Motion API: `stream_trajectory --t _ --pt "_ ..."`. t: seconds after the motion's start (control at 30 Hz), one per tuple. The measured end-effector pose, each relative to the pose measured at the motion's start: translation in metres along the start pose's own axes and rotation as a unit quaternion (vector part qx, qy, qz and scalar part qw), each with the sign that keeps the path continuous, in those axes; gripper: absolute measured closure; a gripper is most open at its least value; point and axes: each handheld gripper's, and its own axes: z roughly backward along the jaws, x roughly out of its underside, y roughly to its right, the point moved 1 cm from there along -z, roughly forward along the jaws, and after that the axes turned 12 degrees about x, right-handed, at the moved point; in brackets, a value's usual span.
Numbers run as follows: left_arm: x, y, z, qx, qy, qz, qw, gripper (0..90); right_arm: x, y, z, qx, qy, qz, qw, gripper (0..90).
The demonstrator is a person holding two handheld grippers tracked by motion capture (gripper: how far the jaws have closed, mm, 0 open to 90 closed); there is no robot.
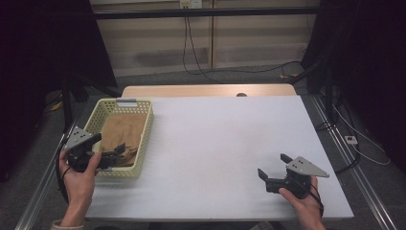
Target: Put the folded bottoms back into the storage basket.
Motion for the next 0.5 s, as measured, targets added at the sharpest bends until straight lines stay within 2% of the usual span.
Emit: stream_trajectory --t 0.13,0.23,0.5 --pt "-0.008 0.010 -0.004 0.009 0.006 -0.016 0.9998 5.3 0.000 0.000 0.000 0.000 0.000 0.000 1.0000 4.0" --pt "-0.010 0.013 -0.009 0.013 0.006 -0.019 0.9997 5.3 0.000 0.000 0.001 0.000 0.002 0.001 1.0000 4.0" --pt "-0.012 0.023 -0.021 0.033 -0.012 -0.029 0.9990 5.3 0.000 0.000 0.000 -0.001 0.001 0.001 1.0000 4.0"
